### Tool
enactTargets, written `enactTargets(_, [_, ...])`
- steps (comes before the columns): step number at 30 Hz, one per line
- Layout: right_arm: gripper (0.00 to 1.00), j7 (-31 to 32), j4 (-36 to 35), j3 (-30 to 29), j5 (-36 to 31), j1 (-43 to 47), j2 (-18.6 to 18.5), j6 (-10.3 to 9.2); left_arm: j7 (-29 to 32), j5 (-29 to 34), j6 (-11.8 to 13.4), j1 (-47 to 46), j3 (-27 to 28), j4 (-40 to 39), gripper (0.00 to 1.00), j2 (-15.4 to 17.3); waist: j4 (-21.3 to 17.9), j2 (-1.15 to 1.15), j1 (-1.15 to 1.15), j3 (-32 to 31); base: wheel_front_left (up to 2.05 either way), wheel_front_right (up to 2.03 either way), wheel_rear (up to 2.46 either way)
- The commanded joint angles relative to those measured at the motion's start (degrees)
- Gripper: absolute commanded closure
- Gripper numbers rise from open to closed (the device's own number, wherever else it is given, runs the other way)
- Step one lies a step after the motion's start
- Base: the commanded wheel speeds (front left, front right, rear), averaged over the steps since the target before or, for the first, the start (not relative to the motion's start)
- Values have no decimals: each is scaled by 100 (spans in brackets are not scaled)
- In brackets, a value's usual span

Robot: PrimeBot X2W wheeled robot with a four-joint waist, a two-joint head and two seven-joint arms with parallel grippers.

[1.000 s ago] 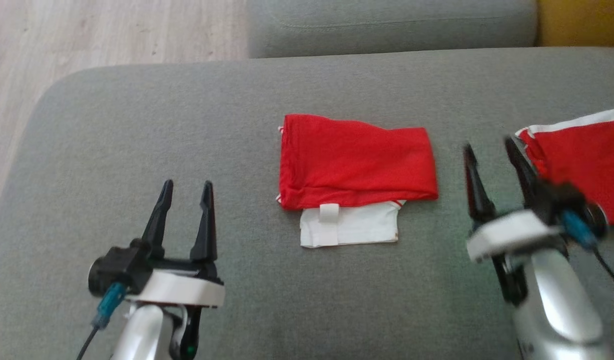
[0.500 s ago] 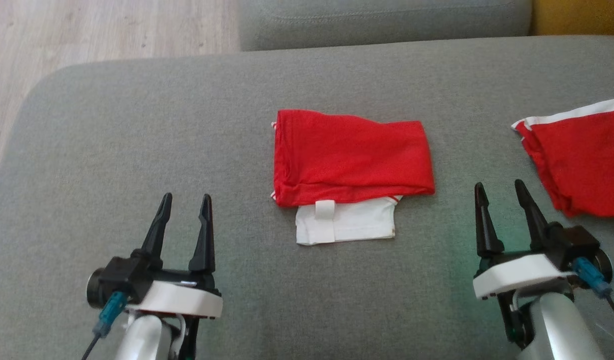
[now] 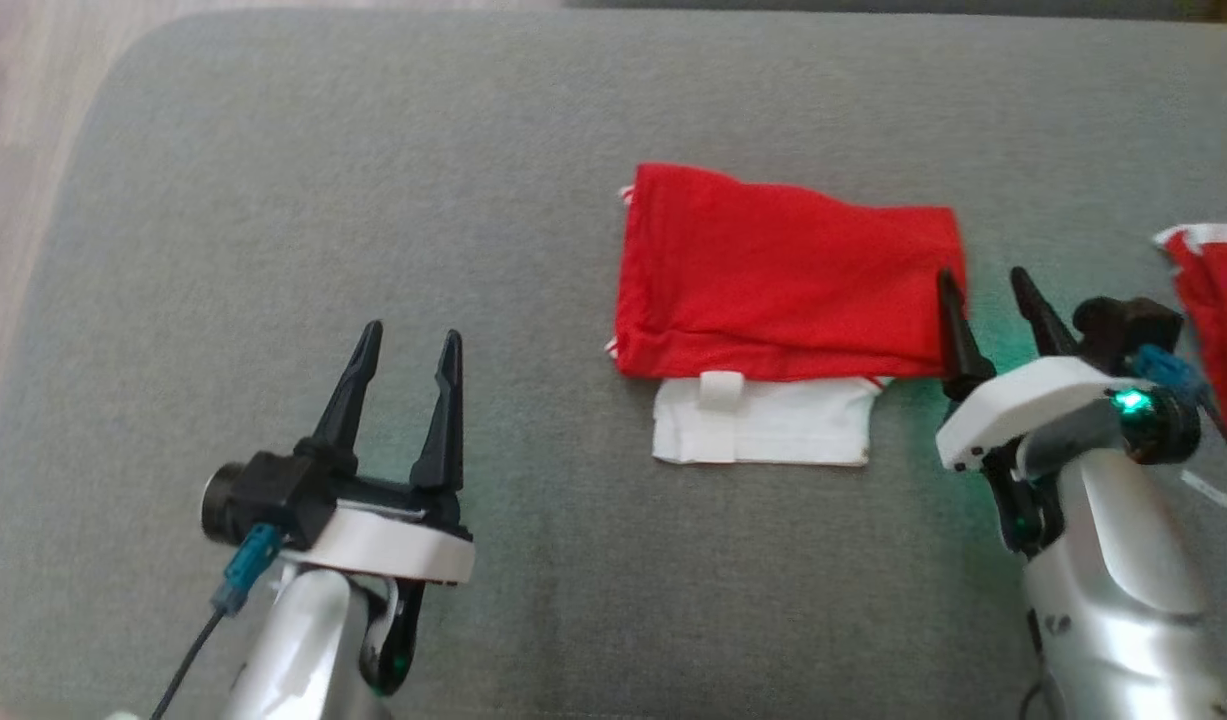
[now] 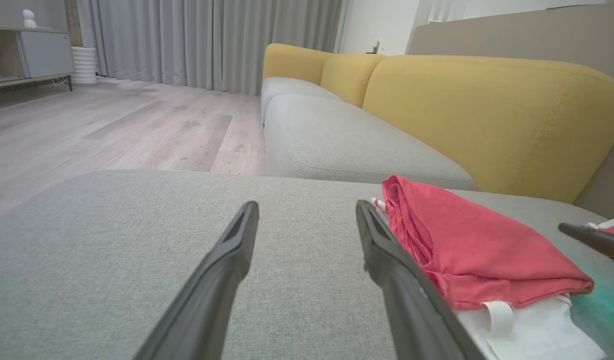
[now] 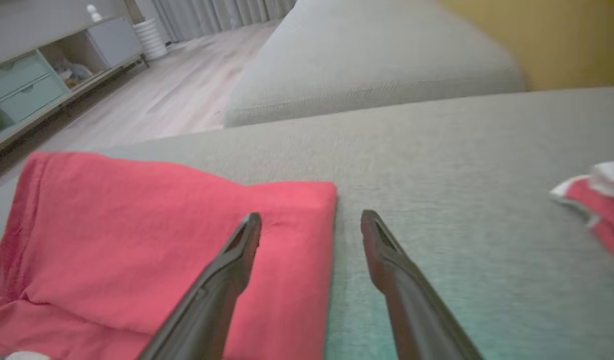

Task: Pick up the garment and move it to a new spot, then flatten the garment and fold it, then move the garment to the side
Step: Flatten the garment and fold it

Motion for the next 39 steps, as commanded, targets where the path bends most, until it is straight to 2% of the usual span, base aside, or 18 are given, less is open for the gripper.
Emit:
enactTargets(1, [0, 88, 66, 125, 51, -263, -4, -5, -29, -63, -20, -230, 113, -150, 0, 22, 198, 0, -1, 173, 0, 0, 0])
enactTargets(7, [0, 526, 1082, -112, -76, -638, -4, -5, -29, -119, -24, -321, 20, -114, 0, 22, 368, 0, -1, 236, 0, 0, 0])
enactTargets(10, [0, 567, 1332, -102, -72, -708, -4, -5, -29, -127, -25, -337, 22, -101, 0, 22, 391, 0, -1, 216, 0, 0, 0])
enactTargets(11, [13, 564, 1432, -69, -56, -736, -4, -5, -29, -128, -25, -343, 28, -93, 0, 22, 394, 0, -1, 200, 0, 0, 0])
enactTargets(12, [79, 517, 1508, -42, -48, -764, -4, -5, -29, -126, -26, -345, 38, -84, 0, 22, 387, 0, -1, 177, 0, 0, 0])
enactTargets(13, [100, 448, 1568, 10, -75, -787, -4, -5, -29, -120, -26, -345, 51, -74, 0, 22, 371, 0, -1, 149, 0, 0, 0])
enactTargets(17, [100, 135, 1687, 317, -248, -843, -4, -5, -29, -104, -27, -307, 77, -58, 0, 22, 237, 0, -1, -21, 0, 0, 0])
enactTargets(22, [100, -291, 1534, 687, -903, -826, -25, -5, -29, -301, -25, -143, 49, -44, 0, 22, -146, 0, -1, -341, 0, 0, 0])
enactTargets(27, [100, -361, 1184, 1011, -1318, -733, -284, -5, -29, -279, -19, -68, -31, -17, 0, 22, -533, 0, -1, -423, 0, 0, 0])
enactTargets(30, [100, -296, 854, 1272, -1429, -710, -577, -5, -29, -246, -11, -56, -47, -43, 0, 22, -794, 0, -1, -399, 0, 0, 0])
enactTargets(34, [100, -75, 328, 1673, -1360, -763, -1148, -5, -29, -132, -5, -85, -79, -101, 0, 22, -1136, 0, -1, -247, 0, 0, 0])
enactTargets(39, [100, 288, -190, 2083, -1103, -980, -2140, -5, -29, -32, -15, -231, -94, -137, 0, 28, -1441, 0, -1, 101, 0, 0, 0])
